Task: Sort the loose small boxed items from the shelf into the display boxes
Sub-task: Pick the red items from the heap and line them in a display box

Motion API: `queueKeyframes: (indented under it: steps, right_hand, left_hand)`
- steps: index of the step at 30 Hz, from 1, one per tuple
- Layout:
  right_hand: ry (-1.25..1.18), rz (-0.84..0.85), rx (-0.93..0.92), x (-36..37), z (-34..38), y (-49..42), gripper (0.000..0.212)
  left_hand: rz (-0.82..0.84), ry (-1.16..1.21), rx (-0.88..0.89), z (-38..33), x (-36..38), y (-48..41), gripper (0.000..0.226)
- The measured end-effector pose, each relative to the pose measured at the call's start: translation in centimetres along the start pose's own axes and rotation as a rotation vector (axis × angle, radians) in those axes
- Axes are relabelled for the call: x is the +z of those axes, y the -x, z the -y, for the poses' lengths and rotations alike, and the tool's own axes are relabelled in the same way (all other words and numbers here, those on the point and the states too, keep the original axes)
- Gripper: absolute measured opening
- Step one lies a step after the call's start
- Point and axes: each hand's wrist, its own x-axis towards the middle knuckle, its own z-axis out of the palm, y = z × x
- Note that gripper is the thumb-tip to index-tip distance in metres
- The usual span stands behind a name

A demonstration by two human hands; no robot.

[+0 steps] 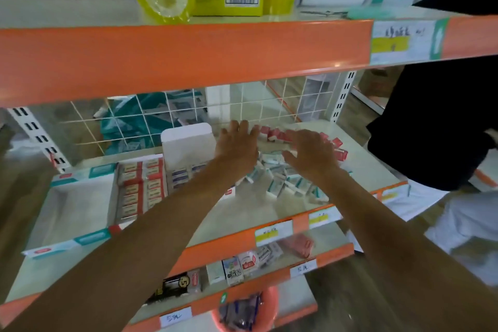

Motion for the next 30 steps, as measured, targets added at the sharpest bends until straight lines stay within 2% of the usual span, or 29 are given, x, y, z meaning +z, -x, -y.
queueKeyframes:
  steps: [4,8,13,20,25,30]
  right_hand:
    - [0.004,0.015,0.039,0.0,-3.9,0.5,0.051]
    - [-0.034,0.069,0.109,-0.2,-7.6,1.0,0.052]
    - [-0.071,0.055,0.121,0.2,-10.3,1.6,0.038]
    - [-0.213,0.141,0.136,1.0,-12.9,1.7,0.040]
    - [-0.325,0.120,0.162,1.8,-13.9,1.0,0.036]
    - [-0.310,0.115,0.188,1.5,-13.8,0.0,0.030]
  left_hand:
    - [0.002,0.050,0.026,-3.2,0.4,-1.3,0.050]
    - [-0.019,0.078,0.071,-5.9,0.7,-2.5,0.044]
    - [-0.037,0.090,0.133,-9.3,1.3,-3.9,0.041]
    - [0.052,0.204,0.152,-12.8,2.6,-5.2,0.044]
    - [0.050,0.268,0.145,-14.2,3.9,-6.7,0.042]
    - [0.047,0.292,0.120,-15.4,5.5,-9.1,0.042]
